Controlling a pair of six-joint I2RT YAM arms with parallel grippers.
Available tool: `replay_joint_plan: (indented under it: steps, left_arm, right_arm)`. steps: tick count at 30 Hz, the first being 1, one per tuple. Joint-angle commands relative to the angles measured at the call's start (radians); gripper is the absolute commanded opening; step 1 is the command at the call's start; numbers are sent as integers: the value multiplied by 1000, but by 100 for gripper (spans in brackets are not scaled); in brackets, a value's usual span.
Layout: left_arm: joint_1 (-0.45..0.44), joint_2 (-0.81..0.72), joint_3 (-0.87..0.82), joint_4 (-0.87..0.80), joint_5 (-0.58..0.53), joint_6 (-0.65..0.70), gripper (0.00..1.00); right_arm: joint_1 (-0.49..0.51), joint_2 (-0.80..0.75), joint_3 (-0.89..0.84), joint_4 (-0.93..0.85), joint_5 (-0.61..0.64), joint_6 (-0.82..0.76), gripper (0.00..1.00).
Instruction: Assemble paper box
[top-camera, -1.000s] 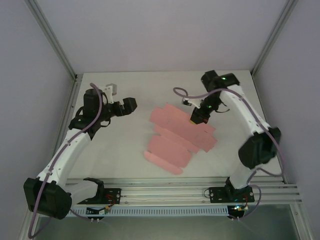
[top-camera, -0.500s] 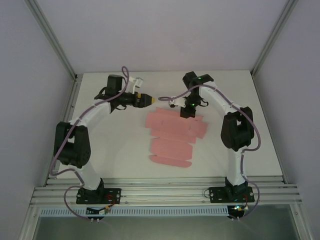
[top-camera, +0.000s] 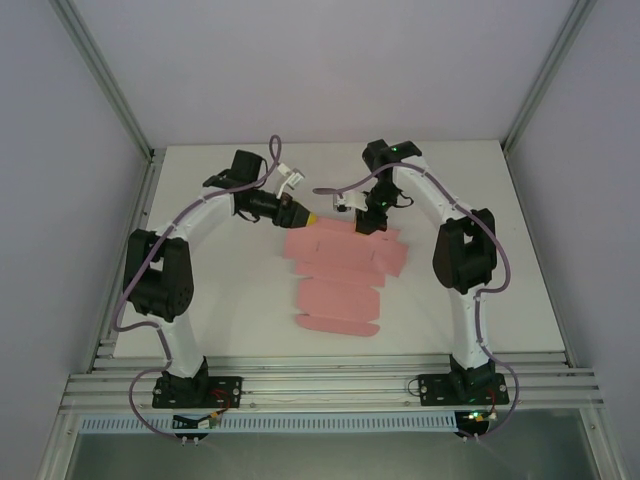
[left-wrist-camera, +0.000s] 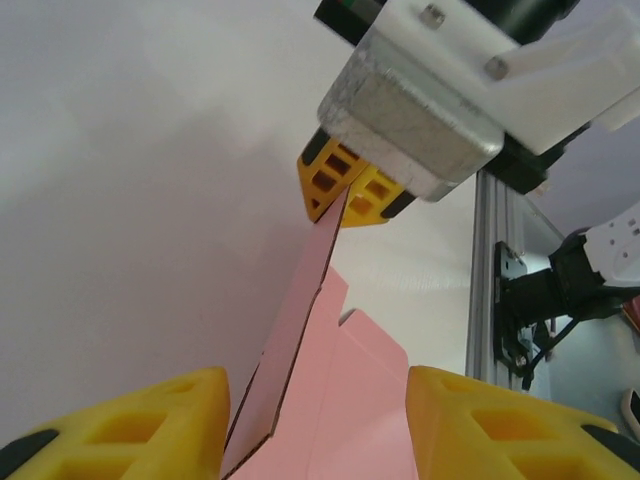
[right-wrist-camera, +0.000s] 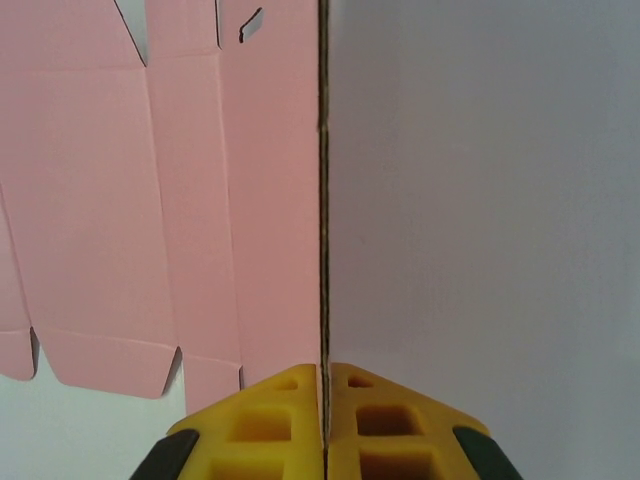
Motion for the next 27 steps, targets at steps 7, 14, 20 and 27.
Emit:
replay_joint_plan:
  steps: [7,14,20,27]
  left_arm:
    - [-67,-130,-100,144,-257,-72,18]
    - [-158,-234,-225,363,-486,-119,5]
    - [-229,-247,-220,334,-579,-78,10]
    - [-289,-172,-144,262,-677,-49,17]
  right_arm:
    - [-1,0,23,-34,-50,55,0]
    - [1,-11,-3,4,-58,158,0]
    - [3,-21,-34,17,-63,198,0]
    - [12,-53,-82,35,-56,206,0]
